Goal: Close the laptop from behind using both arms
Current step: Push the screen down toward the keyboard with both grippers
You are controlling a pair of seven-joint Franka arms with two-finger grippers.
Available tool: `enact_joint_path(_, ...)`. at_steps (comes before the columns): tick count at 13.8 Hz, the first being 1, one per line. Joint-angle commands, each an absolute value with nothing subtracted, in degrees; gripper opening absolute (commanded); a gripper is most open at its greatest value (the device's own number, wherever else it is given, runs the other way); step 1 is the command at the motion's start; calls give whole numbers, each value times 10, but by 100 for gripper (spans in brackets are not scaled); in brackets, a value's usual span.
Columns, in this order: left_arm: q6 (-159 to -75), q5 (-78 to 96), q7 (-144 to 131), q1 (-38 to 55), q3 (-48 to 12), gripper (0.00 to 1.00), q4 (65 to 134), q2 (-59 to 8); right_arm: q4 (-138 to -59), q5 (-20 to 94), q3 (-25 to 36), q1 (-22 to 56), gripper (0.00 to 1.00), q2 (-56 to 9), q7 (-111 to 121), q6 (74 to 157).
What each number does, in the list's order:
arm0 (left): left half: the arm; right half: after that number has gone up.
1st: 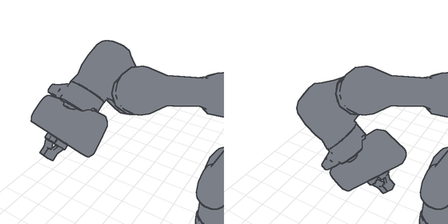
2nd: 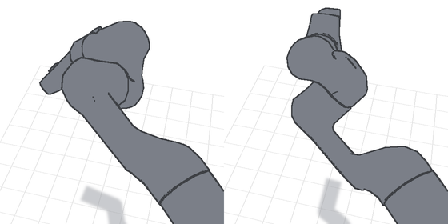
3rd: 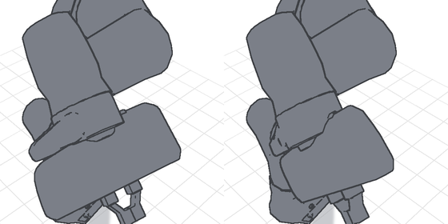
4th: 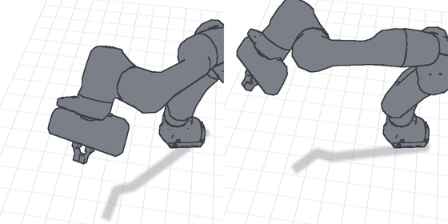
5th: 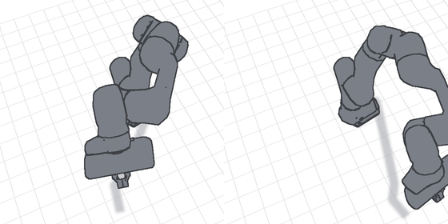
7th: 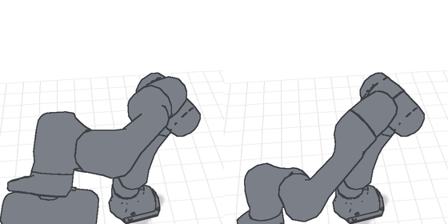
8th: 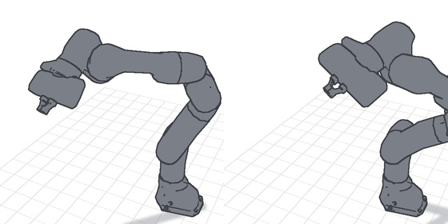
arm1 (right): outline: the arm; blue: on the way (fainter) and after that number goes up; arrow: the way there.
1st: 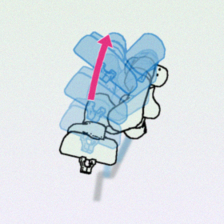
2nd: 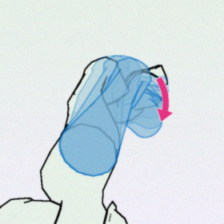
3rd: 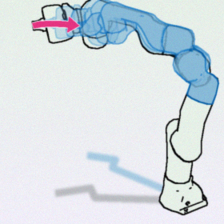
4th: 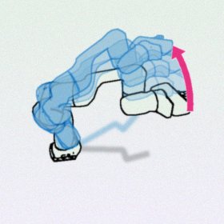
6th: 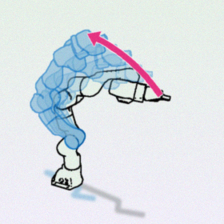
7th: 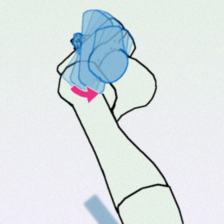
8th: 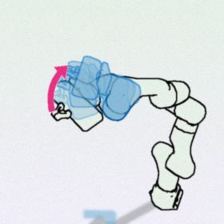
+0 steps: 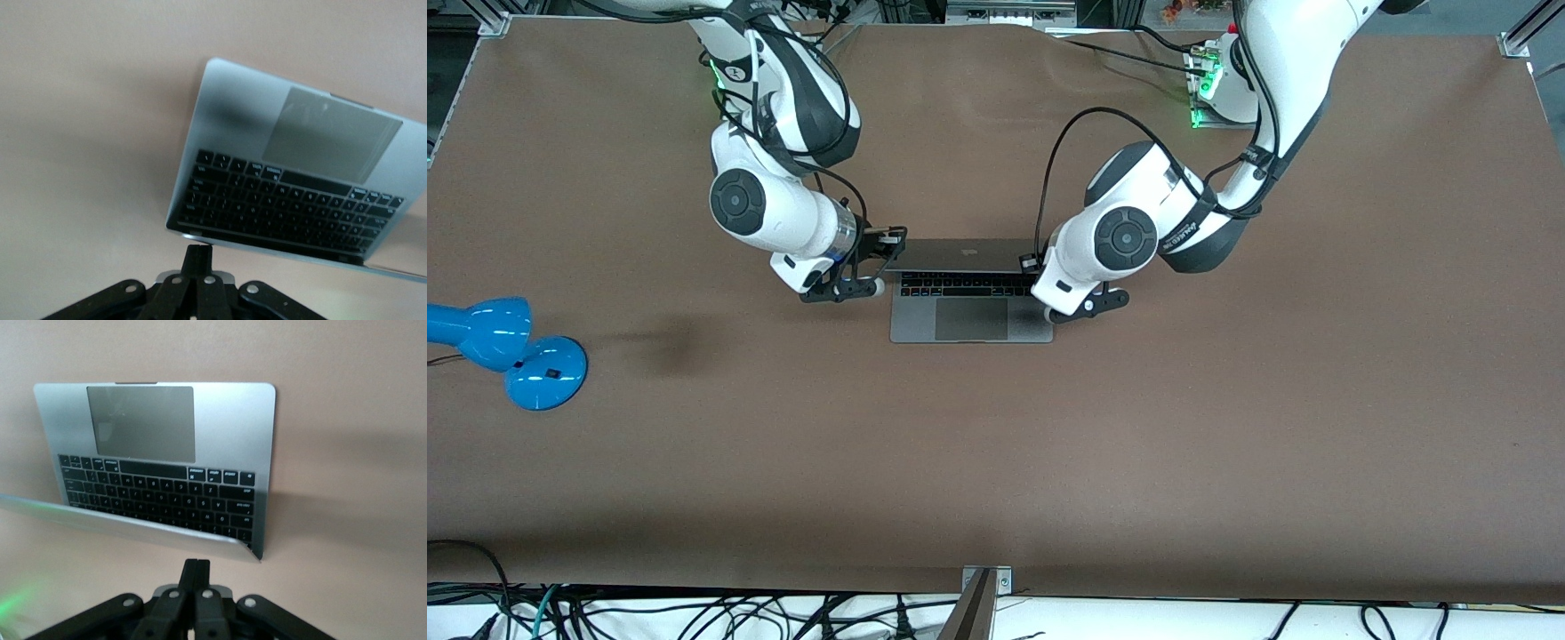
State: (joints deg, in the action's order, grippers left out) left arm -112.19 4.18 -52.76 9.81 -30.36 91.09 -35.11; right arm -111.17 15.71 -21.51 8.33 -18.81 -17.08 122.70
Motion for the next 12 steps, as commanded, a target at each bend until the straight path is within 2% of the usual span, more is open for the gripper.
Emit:
enact_joint_path(1,-1115,6,-525,105,-298,0,865,-392,-1078,126,-213,87,4,-218,-165,1224)
enact_joint_path(6,-1128,-5,-524,107,-285,0,852,-417,-1040,120,-207,87,4,-262,-150,1228)
enact_joint_path(12,-1152,-5,-528,108,-283,0,851,-433,-1016,116,-200,91,4,-321,-128,1279)
